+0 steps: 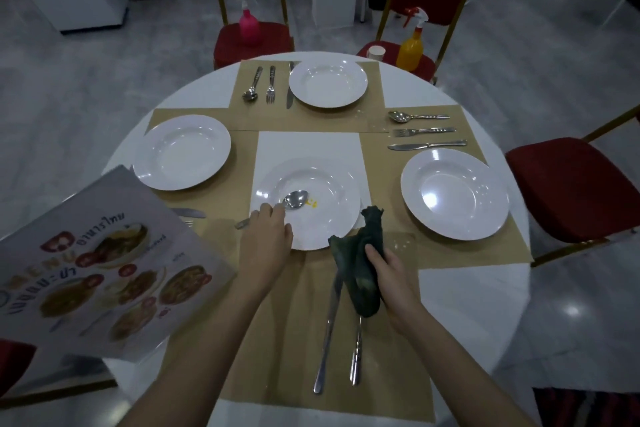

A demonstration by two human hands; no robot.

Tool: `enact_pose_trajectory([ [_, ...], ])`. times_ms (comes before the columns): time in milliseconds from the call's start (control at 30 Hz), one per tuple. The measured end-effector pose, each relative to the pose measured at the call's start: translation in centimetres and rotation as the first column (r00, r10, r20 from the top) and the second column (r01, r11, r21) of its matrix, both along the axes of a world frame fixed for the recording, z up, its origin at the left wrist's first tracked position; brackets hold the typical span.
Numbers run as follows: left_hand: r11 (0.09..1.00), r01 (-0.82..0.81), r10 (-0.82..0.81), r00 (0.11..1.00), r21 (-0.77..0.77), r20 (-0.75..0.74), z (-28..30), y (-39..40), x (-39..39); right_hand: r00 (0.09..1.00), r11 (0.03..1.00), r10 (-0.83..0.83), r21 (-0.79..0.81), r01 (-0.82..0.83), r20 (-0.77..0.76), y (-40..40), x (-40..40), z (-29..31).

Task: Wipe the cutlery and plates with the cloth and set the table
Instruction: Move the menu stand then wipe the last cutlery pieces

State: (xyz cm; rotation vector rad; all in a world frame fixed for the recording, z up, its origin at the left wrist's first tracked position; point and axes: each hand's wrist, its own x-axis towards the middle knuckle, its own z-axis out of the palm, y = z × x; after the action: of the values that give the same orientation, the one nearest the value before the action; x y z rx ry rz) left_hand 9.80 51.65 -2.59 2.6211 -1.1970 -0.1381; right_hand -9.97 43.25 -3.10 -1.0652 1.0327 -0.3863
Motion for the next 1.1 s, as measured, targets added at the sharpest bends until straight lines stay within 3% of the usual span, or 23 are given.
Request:
enact_pose_trajectory([
  [100,0.975,-0.007,-0.006,0.998,0.222,0.059,-1.0,-0.6,2.6,0.999,0.999,0.034,-0.026,-0.035,-0.031,0.2,1.9,-0.6],
  [267,0.923,0.032,-0.139,0.958,0.384,0.252,-2.5,-0.1,3.7,0.997,0.995,0.073,-0.071,-0.075,-0.039,0.6,3.7,-2.0],
  [433,0.899,-0.051,-0.051,0.974,0.435,0.219,-3.0,-0.7,5.6,0.999,0.998,0.03,-0.057,-0.032,-0.033,0.6,4.5,-3.0],
  [700,0.906,0.026,-0.116,0.975,0.422,0.19,-1.9,-0.3,4.7,1.0,1.0,-0.016,-0.002,0.016,-0.007,1.2,4.2,-2.9],
  [800,0.942,0.005,-0.017,0.999,0.336,0.032,-0.8,0.3,3.6,0.999,0.998,-0.05,0.043,0.05,-0.001,1.2,3.6,-2.3],
  [900,0.983,-0.154,0.178,0.931,0.1,-0.318,-0.1,1.8,1.2,0.996,0.992,-0.084,0.091,0.083,0.002,1.5,2.8,-1.6],
  [1000,0.927,-0.364,0.209,0.693,-0.085,-0.69,0.0,4.1,-3.1,0.994,0.983,-0.107,0.151,0.107,-0.012,1.9,1.6,-1.2],
  [1100,0.874,-0.477,0.135,0.414,-0.088,-0.9,0.4,6.0,-8.1,0.992,0.973,-0.125,0.198,0.122,0.002,2.5,0.3,-1.1],
])
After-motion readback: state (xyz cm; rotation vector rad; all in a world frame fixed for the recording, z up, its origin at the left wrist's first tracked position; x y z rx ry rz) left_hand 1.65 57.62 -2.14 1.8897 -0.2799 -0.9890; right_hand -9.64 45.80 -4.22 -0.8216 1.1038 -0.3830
